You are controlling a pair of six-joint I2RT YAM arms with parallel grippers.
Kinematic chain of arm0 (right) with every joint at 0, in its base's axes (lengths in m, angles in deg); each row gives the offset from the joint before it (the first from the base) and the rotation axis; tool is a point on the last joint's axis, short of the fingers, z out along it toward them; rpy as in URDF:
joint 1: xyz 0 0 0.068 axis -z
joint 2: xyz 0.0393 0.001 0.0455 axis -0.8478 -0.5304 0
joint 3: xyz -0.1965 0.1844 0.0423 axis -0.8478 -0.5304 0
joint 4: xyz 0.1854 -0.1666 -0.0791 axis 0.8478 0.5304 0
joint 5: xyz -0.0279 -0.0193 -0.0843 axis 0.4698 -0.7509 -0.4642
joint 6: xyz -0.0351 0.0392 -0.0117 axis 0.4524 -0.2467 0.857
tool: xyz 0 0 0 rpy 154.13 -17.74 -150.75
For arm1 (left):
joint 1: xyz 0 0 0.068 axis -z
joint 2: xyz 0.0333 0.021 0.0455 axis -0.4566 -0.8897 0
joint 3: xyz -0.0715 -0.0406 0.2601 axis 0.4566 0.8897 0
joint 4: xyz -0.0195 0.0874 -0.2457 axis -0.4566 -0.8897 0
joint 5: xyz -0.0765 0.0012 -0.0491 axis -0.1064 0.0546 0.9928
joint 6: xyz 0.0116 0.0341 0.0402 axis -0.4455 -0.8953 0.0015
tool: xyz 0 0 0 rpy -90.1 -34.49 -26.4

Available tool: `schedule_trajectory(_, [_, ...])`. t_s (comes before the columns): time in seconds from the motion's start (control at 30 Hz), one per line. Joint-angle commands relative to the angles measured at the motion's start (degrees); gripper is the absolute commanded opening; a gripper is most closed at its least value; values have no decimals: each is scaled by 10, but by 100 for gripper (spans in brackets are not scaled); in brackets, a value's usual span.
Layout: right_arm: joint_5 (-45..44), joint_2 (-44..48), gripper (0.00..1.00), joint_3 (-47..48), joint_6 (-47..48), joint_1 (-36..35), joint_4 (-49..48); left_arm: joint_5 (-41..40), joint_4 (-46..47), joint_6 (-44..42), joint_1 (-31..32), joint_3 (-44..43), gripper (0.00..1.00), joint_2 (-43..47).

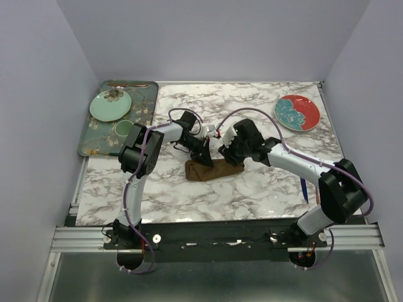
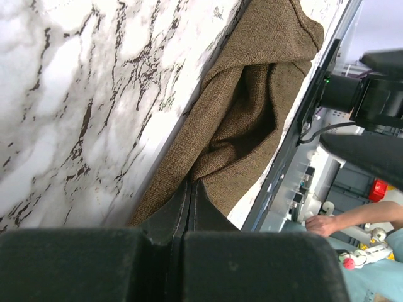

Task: Fold the napkin into a case and place the utensils inside
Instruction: Stuff the top corner of the smaller-rectangle-folded napkin into the folded napkin.

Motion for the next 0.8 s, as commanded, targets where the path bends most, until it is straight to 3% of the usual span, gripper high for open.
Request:
schedule_trajectory(0.0, [49,-8,56,14,7,-16,18,-31,-13,-20,-2,-4,0,-27])
schedule_trajectory(0.17, [36,-53,48,20,14,-25,16,-32,-14,-20,-3,-5,0,-28])
schedule_trajectory(0.3, [2,-83,28,16,17,-28,14,-33,-14,-20,-4,-10,0,-31])
schedule_trajectory(0.4, [-39,-111,21,22,19,-28,15,-33,-15,-20,-5,-10,0,-32])
schedule_trajectory(0.6, [-89,-133,19,31,14,-28,22,-30,-26,-31,-8,-16,0,-28])
schedule_trajectory(0.77, [-87,-142,19,30,8,-28,30,-6,8,-27,-16,-2,25,31])
